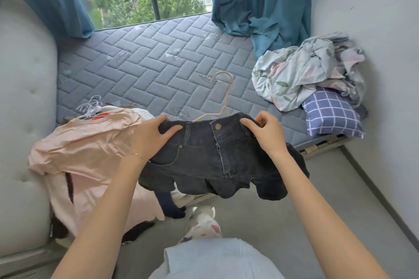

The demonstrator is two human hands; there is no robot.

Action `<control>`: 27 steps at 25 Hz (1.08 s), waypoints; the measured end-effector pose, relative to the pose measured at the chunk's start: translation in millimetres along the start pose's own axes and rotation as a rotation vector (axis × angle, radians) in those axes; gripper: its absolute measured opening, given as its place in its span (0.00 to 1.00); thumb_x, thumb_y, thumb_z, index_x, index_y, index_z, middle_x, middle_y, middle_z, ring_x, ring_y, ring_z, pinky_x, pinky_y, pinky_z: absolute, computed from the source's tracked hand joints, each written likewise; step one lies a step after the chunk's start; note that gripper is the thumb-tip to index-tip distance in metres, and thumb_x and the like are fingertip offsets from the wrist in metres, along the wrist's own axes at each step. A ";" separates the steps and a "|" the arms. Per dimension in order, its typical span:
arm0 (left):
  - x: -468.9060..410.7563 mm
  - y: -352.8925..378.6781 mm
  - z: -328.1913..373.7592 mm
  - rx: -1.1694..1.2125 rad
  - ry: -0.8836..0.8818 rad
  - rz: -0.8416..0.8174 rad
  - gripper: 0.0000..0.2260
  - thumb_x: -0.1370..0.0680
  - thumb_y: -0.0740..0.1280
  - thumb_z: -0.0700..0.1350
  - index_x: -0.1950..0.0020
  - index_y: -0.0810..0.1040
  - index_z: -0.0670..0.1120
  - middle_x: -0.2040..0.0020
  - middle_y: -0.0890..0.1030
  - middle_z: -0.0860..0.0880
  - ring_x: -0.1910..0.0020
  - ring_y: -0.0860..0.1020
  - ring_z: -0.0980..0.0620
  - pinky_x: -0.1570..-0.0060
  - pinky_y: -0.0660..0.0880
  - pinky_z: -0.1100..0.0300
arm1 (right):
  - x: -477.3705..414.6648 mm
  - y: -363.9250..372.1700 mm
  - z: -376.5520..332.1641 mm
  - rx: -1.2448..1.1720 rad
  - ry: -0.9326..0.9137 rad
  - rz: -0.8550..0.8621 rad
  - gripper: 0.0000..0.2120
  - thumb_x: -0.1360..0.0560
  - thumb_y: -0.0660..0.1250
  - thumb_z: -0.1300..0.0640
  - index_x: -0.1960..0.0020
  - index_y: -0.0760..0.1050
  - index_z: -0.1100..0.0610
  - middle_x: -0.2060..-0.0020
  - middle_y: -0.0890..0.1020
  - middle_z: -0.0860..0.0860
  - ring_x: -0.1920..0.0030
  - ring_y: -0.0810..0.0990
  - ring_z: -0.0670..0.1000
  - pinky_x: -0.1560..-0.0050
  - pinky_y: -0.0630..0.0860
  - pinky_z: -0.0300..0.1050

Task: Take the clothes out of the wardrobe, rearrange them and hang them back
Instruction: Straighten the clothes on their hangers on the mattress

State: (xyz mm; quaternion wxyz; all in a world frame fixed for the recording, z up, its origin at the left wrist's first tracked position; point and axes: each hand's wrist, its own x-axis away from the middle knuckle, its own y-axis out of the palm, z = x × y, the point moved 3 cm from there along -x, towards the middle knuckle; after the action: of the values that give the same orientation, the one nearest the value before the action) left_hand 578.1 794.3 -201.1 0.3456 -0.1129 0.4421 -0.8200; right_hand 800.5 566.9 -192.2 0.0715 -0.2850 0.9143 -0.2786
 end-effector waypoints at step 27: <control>-225.1 261.7 146.9 0.030 -0.388 -0.034 0.22 0.28 0.65 0.67 0.64 0.70 0.48 0.69 0.76 0.53 0.64 0.75 0.50 0.68 0.67 0.55 | -334.9 -146.9 168.2 0.220 0.063 -0.250 0.24 0.29 0.72 0.40 0.68 0.62 0.52 0.72 0.69 0.47 0.69 0.68 0.49 0.67 0.65 0.46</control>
State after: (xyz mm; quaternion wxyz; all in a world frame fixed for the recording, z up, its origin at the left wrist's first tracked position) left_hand 938.0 752.4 -298.4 0.4120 -0.2711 0.3531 -0.7951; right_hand 1197.0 575.7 -261.3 0.0384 -0.3781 0.8376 -0.3923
